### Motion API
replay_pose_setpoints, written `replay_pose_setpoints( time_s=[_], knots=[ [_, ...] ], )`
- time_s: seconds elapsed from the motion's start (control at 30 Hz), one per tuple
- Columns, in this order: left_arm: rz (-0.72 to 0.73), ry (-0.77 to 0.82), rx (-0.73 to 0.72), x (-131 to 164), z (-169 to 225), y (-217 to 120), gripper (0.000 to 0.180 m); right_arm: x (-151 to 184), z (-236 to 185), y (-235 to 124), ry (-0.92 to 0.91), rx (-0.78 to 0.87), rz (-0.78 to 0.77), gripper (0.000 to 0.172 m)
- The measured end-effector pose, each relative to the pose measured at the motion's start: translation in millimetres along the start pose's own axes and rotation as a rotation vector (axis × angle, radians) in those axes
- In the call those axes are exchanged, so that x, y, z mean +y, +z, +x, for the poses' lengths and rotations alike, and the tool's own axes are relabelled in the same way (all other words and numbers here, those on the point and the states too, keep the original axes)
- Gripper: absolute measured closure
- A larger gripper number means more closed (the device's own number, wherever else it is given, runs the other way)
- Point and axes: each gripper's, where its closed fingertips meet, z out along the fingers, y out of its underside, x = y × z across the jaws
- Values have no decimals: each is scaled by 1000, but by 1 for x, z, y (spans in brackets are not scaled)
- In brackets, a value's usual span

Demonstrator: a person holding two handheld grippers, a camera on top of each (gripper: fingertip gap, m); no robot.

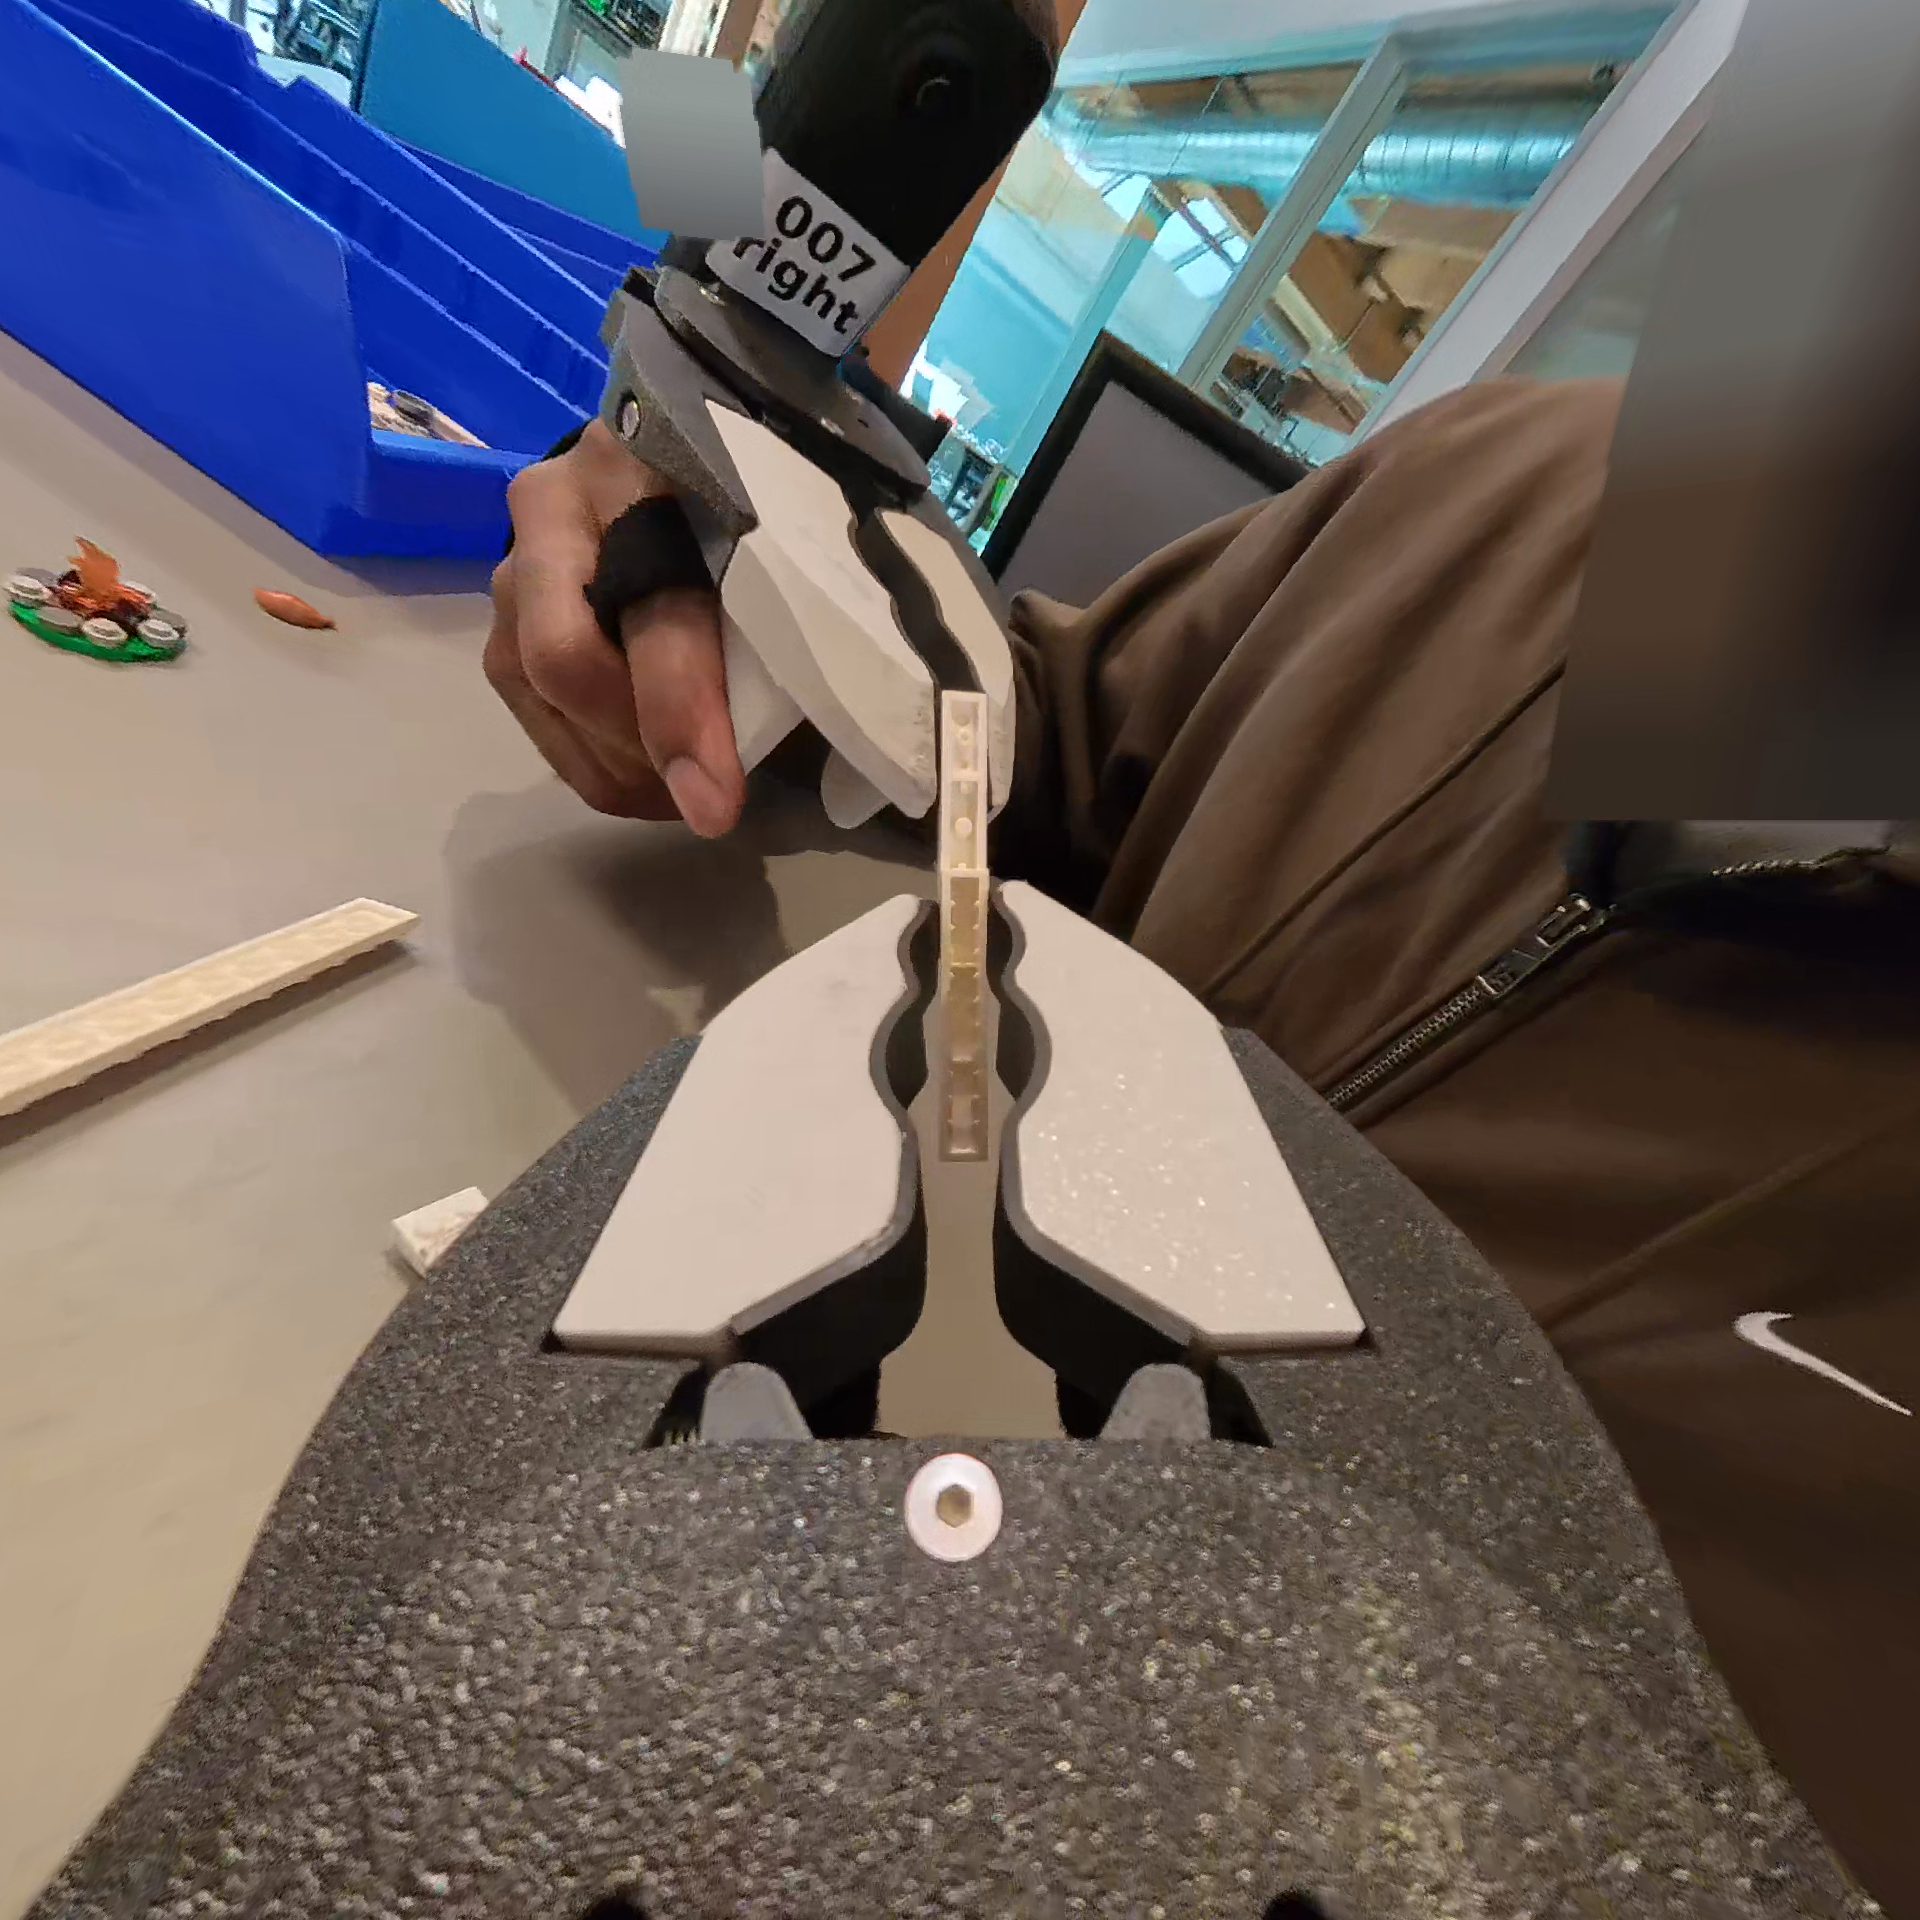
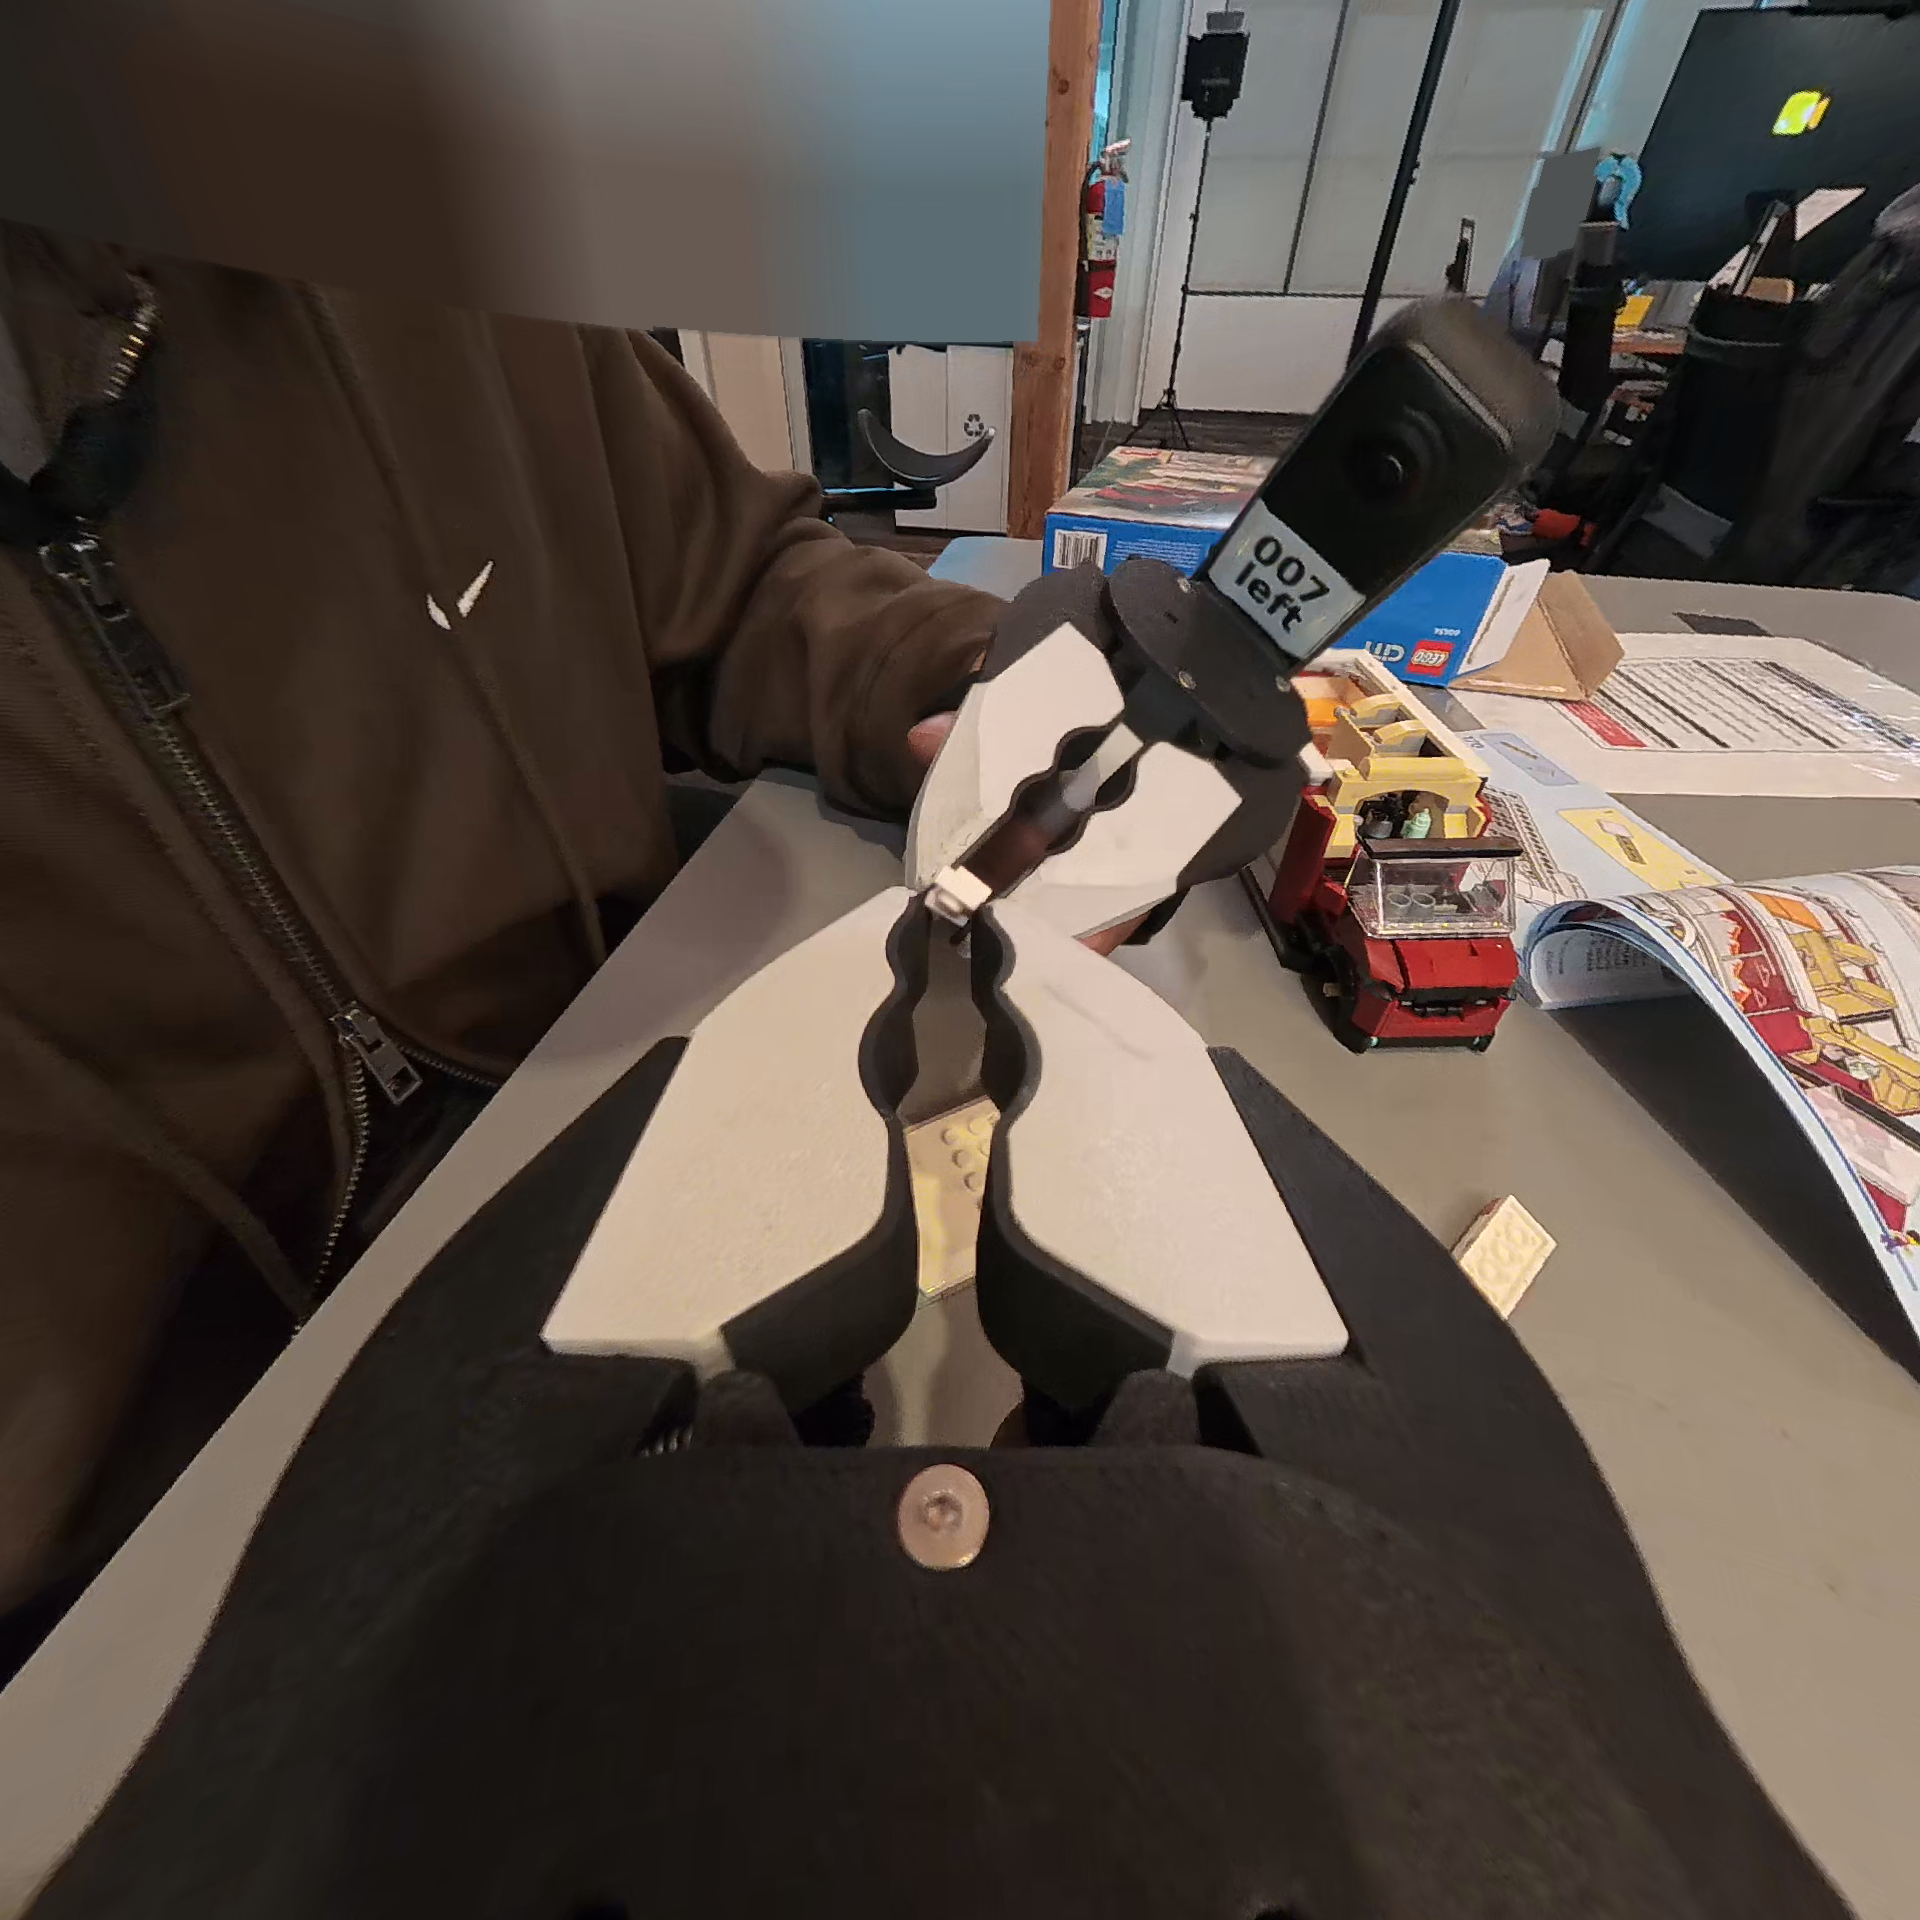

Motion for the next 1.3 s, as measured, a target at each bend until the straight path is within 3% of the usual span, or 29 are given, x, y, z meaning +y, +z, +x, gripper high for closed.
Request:
replay_pose_setpoints(
  time_s=[0.1, 0.33, 0.47, 0.6, 1.03, 1.3],
  knots=[
    [1, 63, -66, -2, -6, -2, 172, 0, 6, -1, 19, 35, 9, 164],
    [-86, 400, -368, -8, -24, -7, 172, 3, 20, -2, 71, 109, 4, 163],
    [-108, 461, -430, -7, -30, -8, 172, 6, 24, -1, 70, 139, -18, 164],
    [-70, 383, -357, -8, -25, -8, 172, 5, 22, -1, 37, 138, -33, 164],
    [66, -75, 13, -8, -2, -3, 170, -1, 6, 1, -13, 51, 1, 163],
    [118, -187, 93, -12, 2, -1, 170, -4, 3, -1, -43, 38, 28, 163]
  ],
)
